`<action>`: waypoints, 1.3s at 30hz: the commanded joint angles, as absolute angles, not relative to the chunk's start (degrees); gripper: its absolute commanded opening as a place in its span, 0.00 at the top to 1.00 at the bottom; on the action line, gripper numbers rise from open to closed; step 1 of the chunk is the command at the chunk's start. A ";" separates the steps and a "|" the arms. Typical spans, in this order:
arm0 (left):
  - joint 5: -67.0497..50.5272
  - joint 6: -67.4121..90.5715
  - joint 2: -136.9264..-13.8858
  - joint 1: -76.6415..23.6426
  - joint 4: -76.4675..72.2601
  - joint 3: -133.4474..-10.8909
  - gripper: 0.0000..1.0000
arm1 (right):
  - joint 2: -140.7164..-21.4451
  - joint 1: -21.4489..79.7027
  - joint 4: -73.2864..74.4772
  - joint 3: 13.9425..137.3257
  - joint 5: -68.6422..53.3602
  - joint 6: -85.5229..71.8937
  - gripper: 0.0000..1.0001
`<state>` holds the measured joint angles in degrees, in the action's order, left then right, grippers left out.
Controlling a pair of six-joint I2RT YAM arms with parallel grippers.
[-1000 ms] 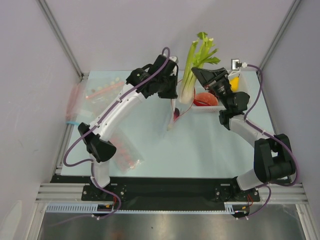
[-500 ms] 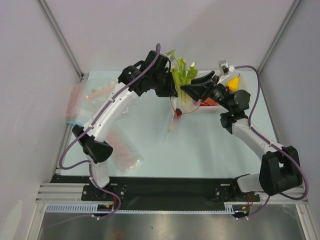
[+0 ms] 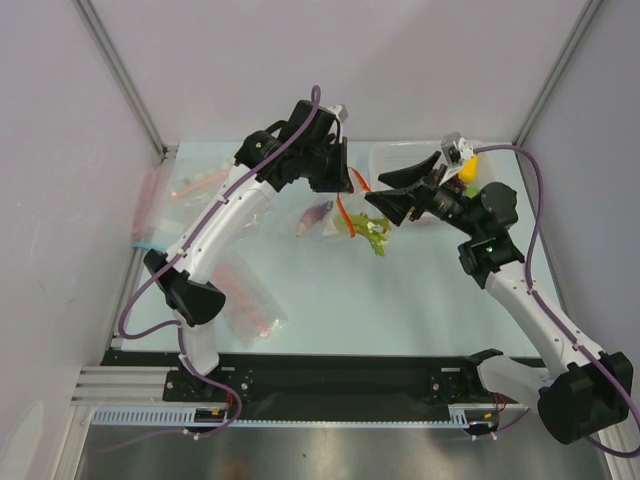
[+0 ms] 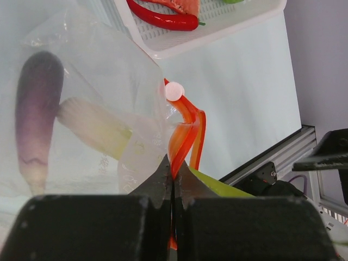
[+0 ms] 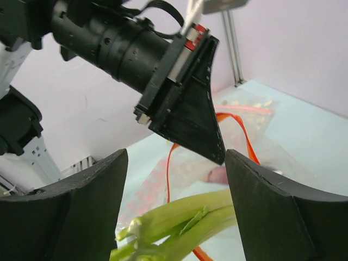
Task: Place the food in the zip-top bag and seal the zipper
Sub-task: Place the fake vegetable in the zipper food storage bag.
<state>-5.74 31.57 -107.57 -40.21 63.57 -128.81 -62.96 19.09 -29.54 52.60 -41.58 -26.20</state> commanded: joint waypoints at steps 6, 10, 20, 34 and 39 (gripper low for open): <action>-3.96 28.66 -105.20 -39.73 61.00 -129.11 1.00 | -60.21 16.00 -8.92 56.85 -30.85 -29.53 0.27; -3.43 27.95 -105.38 -39.73 60.56 -128.50 1.00 | -58.80 15.21 -1.51 57.65 -25.24 -30.94 0.36; -3.96 26.19 -106.17 -39.73 57.14 -124.03 1.00 | -68.54 15.73 34.66 79.69 -24.52 -31.90 0.27; -5.01 26.19 -105.29 -40.43 49.48 -115.14 1.00 | -76.20 20.48 50.10 74.80 -33.12 -37.97 0.17; -5.45 26.45 -105.64 -40.87 49.22 -115.58 1.00 | -82.35 20.66 54.31 76.20 -35.68 -35.42 0.19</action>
